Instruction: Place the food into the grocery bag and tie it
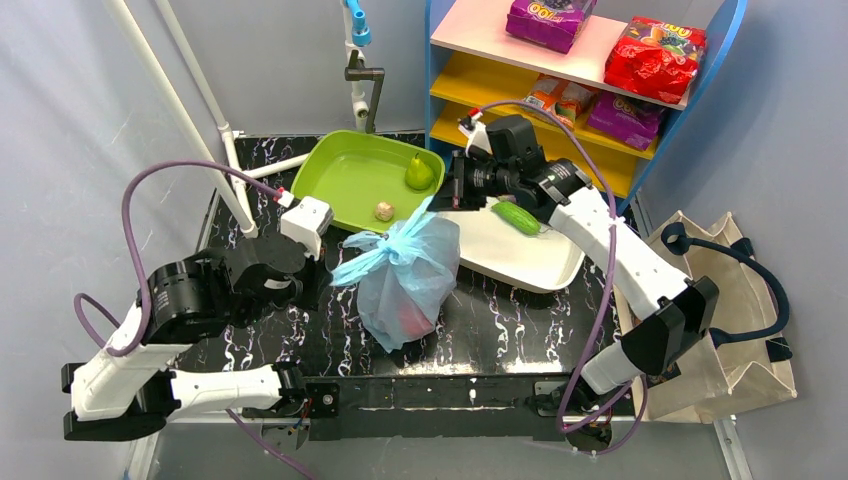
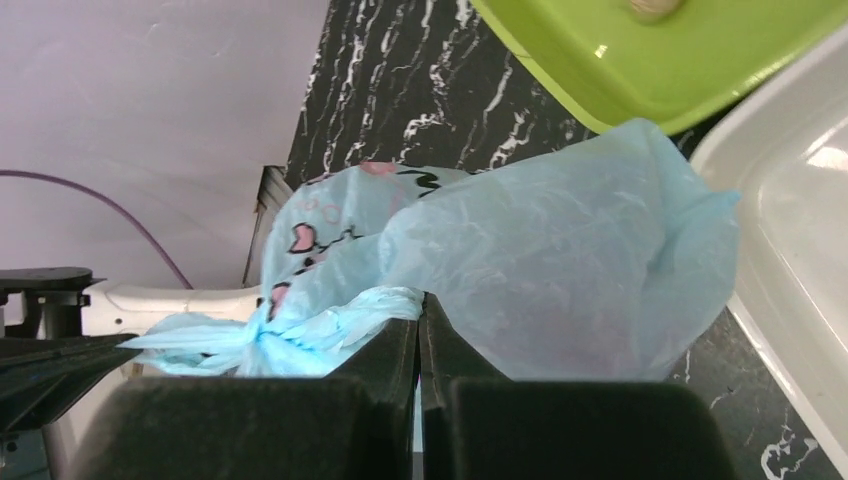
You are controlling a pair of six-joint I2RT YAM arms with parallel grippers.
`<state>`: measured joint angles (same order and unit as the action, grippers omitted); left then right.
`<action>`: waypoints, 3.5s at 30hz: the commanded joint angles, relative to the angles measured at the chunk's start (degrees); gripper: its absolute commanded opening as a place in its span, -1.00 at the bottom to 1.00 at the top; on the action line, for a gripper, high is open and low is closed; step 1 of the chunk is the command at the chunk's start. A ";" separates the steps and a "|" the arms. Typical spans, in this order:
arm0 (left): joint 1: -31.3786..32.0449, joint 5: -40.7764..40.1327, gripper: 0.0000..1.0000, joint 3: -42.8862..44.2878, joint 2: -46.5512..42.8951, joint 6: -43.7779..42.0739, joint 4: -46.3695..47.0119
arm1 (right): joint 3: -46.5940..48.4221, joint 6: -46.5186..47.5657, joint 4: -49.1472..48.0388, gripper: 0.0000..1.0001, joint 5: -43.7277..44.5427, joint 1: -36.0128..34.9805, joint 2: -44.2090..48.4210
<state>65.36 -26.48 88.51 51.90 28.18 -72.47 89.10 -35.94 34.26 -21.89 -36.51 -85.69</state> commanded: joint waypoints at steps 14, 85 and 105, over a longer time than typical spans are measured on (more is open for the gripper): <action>-0.06 -25.44 -1.00 20.92 9.30 -21.31 -4.66 | 43.10 1.30 4.41 -0.97 -4.04 -13.49 -24.65; -0.07 -8.22 0.97 0.12 0.78 -24.01 21.85 | 23.23 13.37 26.55 0.75 42.40 -15.82 0.34; -0.06 5.16 0.96 6.84 19.11 -16.10 32.92 | -4.05 -0.51 52.60 0.83 80.11 -5.68 36.60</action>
<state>65.36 -24.14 92.95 71.22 8.58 -40.88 90.35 -32.03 84.23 47.37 -43.94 -54.89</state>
